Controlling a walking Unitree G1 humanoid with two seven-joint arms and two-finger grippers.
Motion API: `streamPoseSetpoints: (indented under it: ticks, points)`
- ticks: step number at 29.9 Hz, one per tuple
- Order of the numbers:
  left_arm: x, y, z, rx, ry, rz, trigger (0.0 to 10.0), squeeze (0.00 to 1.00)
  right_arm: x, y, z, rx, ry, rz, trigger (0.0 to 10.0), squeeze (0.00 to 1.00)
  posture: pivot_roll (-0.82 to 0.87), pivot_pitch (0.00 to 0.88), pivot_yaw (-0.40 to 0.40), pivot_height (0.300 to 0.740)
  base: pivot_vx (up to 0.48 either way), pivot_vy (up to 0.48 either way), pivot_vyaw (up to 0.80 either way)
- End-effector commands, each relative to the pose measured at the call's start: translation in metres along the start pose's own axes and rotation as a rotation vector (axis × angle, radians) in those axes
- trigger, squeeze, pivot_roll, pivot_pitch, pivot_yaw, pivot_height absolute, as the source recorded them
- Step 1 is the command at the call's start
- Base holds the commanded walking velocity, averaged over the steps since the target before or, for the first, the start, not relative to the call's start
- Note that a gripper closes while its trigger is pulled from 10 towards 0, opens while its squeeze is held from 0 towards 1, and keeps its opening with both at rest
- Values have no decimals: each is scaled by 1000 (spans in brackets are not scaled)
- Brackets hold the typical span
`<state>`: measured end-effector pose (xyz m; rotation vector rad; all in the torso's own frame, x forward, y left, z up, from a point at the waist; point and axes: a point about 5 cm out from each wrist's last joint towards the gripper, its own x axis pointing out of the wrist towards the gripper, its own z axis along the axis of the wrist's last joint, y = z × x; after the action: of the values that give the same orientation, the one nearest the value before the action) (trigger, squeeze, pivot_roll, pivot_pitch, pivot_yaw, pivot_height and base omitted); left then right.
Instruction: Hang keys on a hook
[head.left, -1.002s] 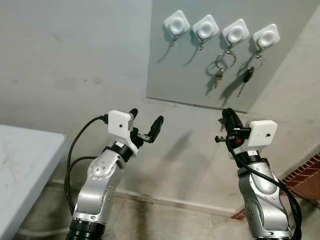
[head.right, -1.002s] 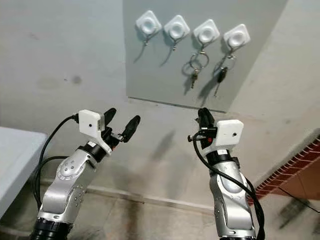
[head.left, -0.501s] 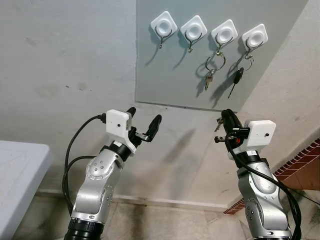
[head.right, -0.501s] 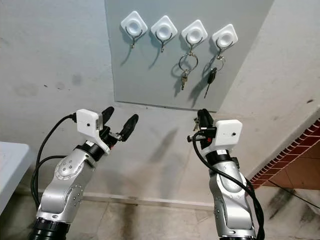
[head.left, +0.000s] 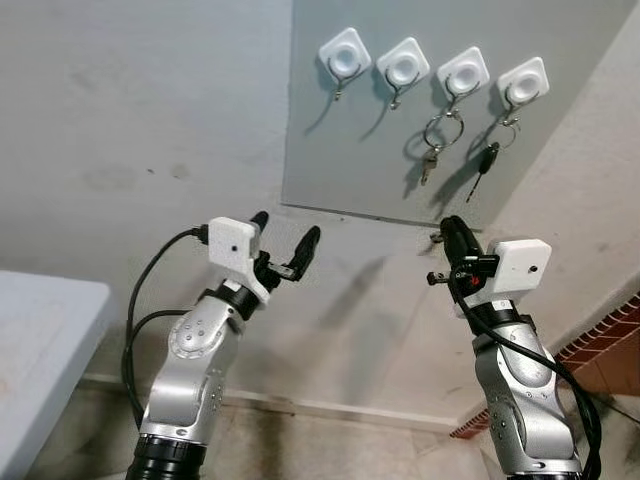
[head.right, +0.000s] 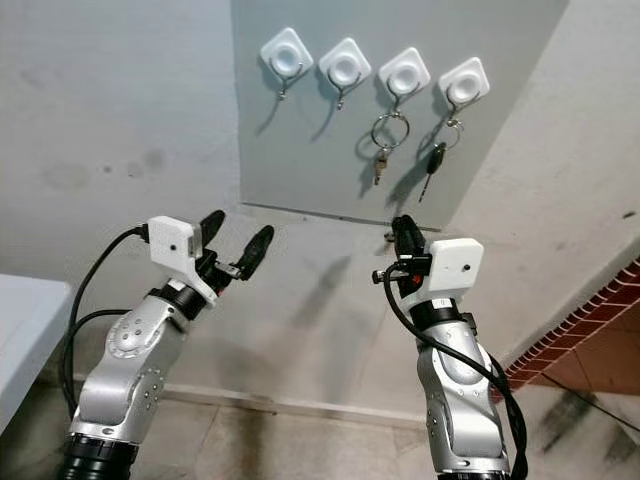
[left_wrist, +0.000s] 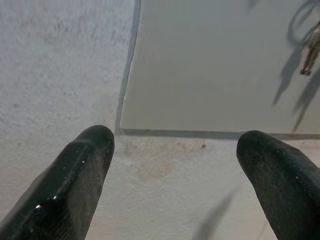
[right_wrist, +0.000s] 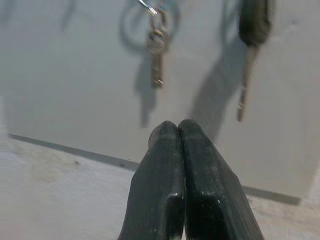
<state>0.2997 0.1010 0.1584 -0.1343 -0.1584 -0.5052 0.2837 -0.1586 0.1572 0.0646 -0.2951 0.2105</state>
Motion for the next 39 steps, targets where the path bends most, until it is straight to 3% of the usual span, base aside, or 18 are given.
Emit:
streamPoseSetpoints:
  ticks: [1, 12, 21, 26, 39]
  points:
    - [8, -9, 12, 17, -32, -64, 10000, 0, 6, 2, 9, 0, -38, 33, 10000, 0, -13, 0, -57, 740, 0, 0, 0]
    - [14, -13, 22, 32, -51, -101, 10000, 0, 27, 22, 31, 44, -128, 146, 10000, 0, -13, 10, -55, 740, 0, 0, 0]
    - [11, -9, 35, 61, -80, -125, 10000, 0, 47, 48, 43, 105, -160, 295, 10000, 0, 5, 30, -73, 740, 0, 0, 0]
    - [14, -8, 42, 63, -94, -133, 10000, 0, 56, 50, 47, 110, -171, 317, 10000, 0, 5, 33, -74, 740, 0, 0, 0]
    - [27, -32, 57, 51, -147, -248, 10000, 0, 70, 41, 62, 107, -237, 294, 10000, 0, -3, 34, -69, 740, 0, 0, 0]
